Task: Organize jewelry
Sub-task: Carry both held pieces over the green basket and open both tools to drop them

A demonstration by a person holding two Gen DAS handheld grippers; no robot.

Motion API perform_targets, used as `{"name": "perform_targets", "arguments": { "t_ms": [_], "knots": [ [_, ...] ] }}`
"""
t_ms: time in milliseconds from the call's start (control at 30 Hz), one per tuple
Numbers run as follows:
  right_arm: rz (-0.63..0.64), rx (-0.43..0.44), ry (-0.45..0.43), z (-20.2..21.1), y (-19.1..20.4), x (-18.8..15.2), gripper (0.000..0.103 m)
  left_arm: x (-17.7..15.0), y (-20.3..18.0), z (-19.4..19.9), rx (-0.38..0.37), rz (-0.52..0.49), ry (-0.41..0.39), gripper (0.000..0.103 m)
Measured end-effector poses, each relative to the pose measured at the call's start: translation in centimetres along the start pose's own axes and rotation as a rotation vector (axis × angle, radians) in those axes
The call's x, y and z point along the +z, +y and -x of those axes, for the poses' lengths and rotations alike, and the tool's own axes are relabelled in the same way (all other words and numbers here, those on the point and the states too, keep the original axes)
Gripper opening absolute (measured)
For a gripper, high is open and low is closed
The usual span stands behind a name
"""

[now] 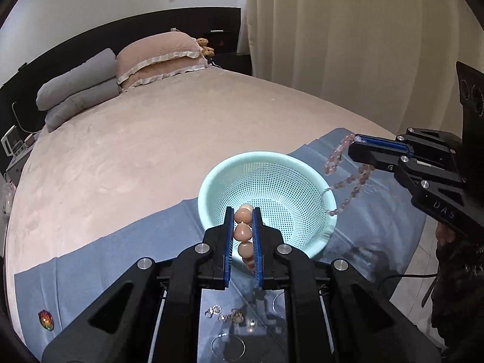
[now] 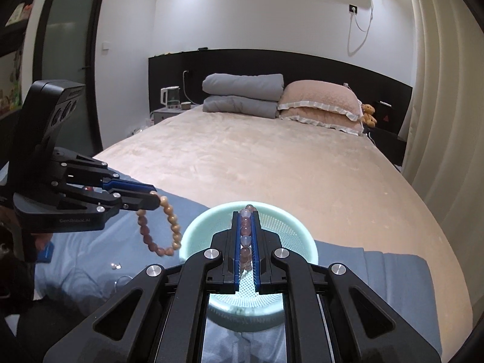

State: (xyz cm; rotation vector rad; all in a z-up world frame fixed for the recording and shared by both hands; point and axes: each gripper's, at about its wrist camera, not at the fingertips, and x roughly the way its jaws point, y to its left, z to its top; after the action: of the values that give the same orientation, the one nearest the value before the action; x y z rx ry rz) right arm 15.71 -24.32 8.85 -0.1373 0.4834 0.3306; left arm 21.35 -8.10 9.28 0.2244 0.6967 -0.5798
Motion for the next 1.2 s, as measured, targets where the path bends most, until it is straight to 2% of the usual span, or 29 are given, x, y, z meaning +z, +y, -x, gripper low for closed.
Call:
{"name": "perform_targets", "arguments": {
  "t_ms": [267,500,767,933,967,1000,1033,1067,1100,1200],
  "knots": [
    [-0.06,0.029,0.116,-6.5,-2.2,-3.8,0.006,0.2,0.4,-6.9,-0.048,0.007,0.086,0.012],
    [-0.08,0.041,0.182,-9.9,-3.1,-5.7,0.006,-1.1,1.0,-11.1,-0.069,0.036,0.156,0.012],
    [-0.105,0.035,0.191,-10.3,-3.6,-6.3,0.006,-1.6,1.2,-11.0,-0.051,0.032,0.165,0.012],
    [-0.113,0.022,0.165,-9.1,-4.0,-5.9,0.008,-1.5,1.8,-10.1,-0.023,0.026,0.15,0.013],
    [-0.118,0.015,0.153,-8.8,-4.2,-5.7,0.008,-1.5,2.0,-9.7,-0.02,0.025,0.145,0.023],
    [-0.123,0.015,0.147,-8.5,-4.4,-5.6,0.013,-1.5,2.2,-9.2,-0.015,0.026,0.132,0.049],
    [-0.124,0.018,0.148,-8.2,-4.6,-5.5,0.019,-1.5,2.4,-8.7,-0.01,0.023,0.115,0.065],
    [-0.121,0.013,0.143,-7.9,-4.7,-5.5,0.042,-1.4,2.4,-8.1,0.0,0.014,0.101,0.092],
    [-0.117,-0.008,0.121,-7.3,-4.7,-5.4,0.068,-1.4,2.4,-7.4,0.01,0.0,0.081,0.097],
    [-0.102,-0.029,0.088,-6.2,-4.6,-5.1,0.087,-1.5,2.4,-6.0,0.034,-0.041,0.059,0.097]
  ]
}}
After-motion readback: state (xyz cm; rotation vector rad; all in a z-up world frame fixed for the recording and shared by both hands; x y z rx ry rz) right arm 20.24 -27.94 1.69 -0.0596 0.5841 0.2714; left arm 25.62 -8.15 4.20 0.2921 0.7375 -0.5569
